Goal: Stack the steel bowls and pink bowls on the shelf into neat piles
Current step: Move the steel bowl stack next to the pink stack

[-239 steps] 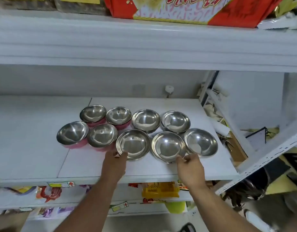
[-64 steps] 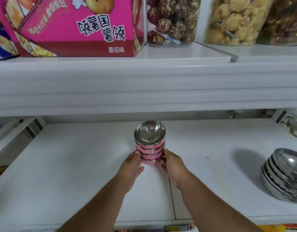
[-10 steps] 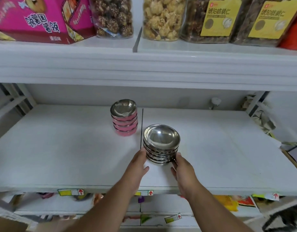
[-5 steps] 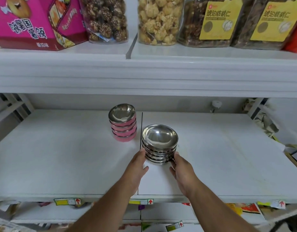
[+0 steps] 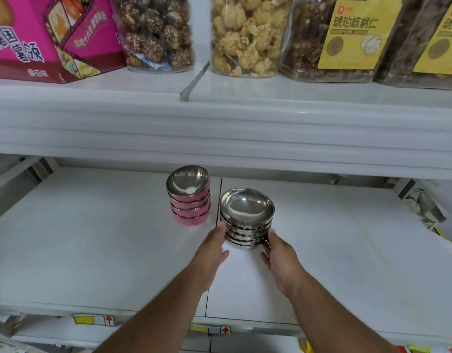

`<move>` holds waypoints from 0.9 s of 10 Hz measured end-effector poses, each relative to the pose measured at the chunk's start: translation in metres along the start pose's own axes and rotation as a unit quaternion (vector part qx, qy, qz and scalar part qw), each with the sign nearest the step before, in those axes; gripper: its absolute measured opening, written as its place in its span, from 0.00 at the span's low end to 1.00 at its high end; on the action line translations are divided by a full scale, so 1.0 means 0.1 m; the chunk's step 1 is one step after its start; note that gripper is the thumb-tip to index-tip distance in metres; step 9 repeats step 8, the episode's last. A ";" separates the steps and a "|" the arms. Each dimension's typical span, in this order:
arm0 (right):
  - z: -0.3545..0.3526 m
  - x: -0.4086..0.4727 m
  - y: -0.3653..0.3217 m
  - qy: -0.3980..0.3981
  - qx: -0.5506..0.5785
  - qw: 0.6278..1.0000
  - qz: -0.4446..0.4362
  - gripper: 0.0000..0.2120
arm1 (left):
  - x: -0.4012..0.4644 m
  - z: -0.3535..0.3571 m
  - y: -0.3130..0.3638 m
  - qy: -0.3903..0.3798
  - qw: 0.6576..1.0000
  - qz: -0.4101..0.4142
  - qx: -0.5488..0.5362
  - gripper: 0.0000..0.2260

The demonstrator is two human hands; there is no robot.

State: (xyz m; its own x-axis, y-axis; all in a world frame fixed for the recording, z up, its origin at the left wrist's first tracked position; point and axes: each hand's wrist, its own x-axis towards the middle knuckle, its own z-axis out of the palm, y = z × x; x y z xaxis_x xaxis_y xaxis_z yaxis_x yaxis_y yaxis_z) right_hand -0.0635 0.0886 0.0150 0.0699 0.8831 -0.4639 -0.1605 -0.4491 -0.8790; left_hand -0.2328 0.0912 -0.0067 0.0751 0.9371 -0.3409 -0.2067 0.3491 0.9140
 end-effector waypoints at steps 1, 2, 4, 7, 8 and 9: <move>0.00 0.09 -0.06 -0.009 -0.006 1.000 0.004 0.22 | 0.11 0.01 0.03 0.010 1.000 0.007 -0.009 0.27; 0.01 0.17 -0.13 -0.013 -0.016 1.000 0.007 0.22 | 0.21 0.02 0.08 0.011 1.000 0.009 -0.007 0.26; 0.04 0.35 -0.26 -0.008 -0.041 0.999 0.007 0.19 | 0.39 0.05 0.19 0.026 0.999 0.003 -0.019 0.25; 0.03 0.36 -0.35 -0.002 -0.098 0.995 0.023 0.18 | 0.37 0.07 0.27 0.053 0.998 -0.018 0.013 0.26; 0.01 0.23 -0.36 0.008 -0.133 0.991 0.019 0.20 | 0.28 0.01 0.23 0.062 0.991 -0.009 0.119 0.31; 0.01 0.23 -0.36 0.008 -0.133 0.991 0.019 0.20 | 0.28 0.01 0.23 0.062 0.991 -0.009 0.119 0.31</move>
